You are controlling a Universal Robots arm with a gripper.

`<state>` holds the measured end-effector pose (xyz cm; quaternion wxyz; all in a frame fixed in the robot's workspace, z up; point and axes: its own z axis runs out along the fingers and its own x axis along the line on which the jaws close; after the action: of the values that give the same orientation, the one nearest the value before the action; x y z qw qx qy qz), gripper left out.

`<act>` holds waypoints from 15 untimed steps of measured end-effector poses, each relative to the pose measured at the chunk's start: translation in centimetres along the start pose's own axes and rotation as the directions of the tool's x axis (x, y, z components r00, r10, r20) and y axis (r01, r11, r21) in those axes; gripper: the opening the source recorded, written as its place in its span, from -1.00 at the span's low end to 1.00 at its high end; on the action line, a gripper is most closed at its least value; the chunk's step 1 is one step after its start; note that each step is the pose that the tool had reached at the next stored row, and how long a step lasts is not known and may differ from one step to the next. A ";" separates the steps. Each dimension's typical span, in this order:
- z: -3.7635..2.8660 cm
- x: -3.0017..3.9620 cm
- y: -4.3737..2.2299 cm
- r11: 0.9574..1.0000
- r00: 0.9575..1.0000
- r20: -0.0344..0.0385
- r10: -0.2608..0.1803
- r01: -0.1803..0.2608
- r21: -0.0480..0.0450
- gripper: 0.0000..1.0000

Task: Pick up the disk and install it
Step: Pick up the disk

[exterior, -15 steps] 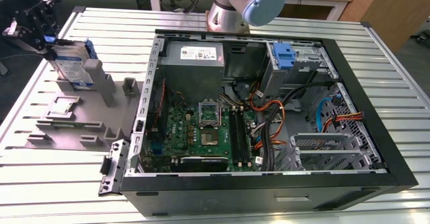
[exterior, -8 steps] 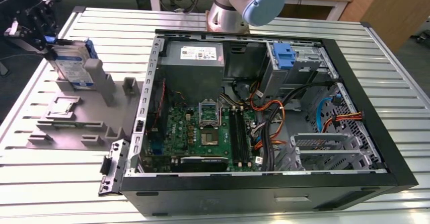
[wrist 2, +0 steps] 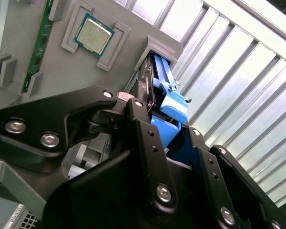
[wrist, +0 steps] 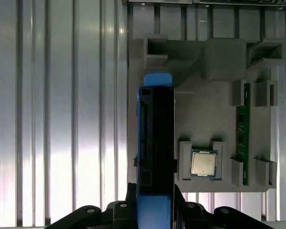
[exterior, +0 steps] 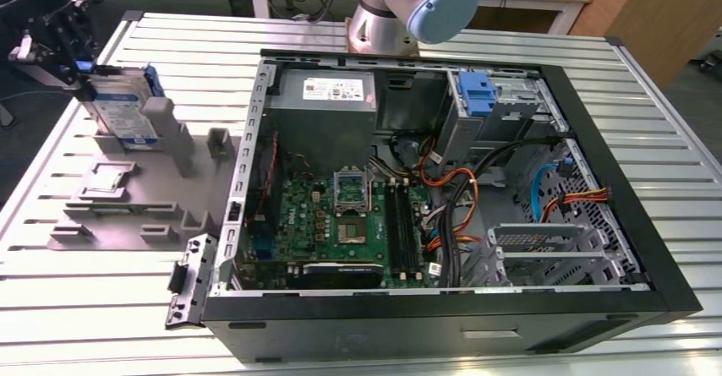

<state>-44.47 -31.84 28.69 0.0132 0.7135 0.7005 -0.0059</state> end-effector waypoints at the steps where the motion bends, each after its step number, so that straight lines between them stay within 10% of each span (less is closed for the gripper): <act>1: 0.00 0.00 0.00 1.000 1.000 0.000 -0.011 0.011 0.000 -0.25; 15: 0.03 0.00 0.00 1.000 1.000 0.000 0.008 -0.008 0.000 -0.25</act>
<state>-44.47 -31.84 28.66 0.0132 0.7163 0.6977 -0.0060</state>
